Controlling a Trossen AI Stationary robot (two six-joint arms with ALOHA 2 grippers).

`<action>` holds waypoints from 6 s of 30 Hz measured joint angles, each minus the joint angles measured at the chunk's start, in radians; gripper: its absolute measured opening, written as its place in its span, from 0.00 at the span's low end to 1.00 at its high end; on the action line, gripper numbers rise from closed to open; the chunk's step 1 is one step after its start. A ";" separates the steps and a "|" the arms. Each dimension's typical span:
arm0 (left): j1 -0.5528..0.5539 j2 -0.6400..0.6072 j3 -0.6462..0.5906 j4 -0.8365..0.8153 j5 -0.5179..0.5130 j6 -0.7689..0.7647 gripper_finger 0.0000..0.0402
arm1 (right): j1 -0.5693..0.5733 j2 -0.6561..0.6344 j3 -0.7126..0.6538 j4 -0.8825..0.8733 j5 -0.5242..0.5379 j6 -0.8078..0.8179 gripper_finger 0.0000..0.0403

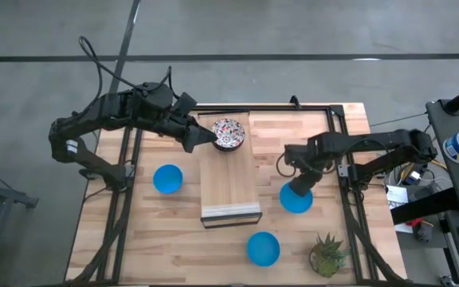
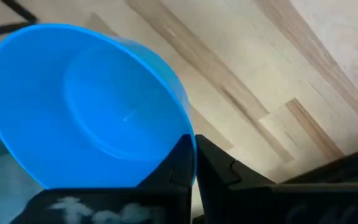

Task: Pick & Place Mini bowls
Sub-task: Put the right blue bowl on the shelf, then stack the bottom blue bowl on top of the blue bowl on the shelf

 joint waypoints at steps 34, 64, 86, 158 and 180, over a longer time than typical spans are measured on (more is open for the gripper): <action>-0.005 -0.005 0.000 -0.005 -0.001 -0.011 0.22 | -0.057 0.516 0.894 -0.146 0.059 -0.166 0.02; -0.052 -0.175 0.000 -0.043 -0.010 -0.019 0.22 | -0.047 0.794 1.201 -0.232 0.081 -0.225 0.09; -0.052 -0.178 -0.001 -0.063 -0.010 0.077 0.22 | 0.063 0.669 1.200 -0.269 0.146 -0.320 0.31; -0.052 -0.179 -0.001 -0.116 -0.011 0.061 0.22 | 0.624 0.410 0.004 0.767 0.214 0.737 0.33; -0.052 -0.179 -0.001 -0.116 -0.010 0.047 0.22 | 0.625 0.371 0.035 0.723 0.001 0.706 0.02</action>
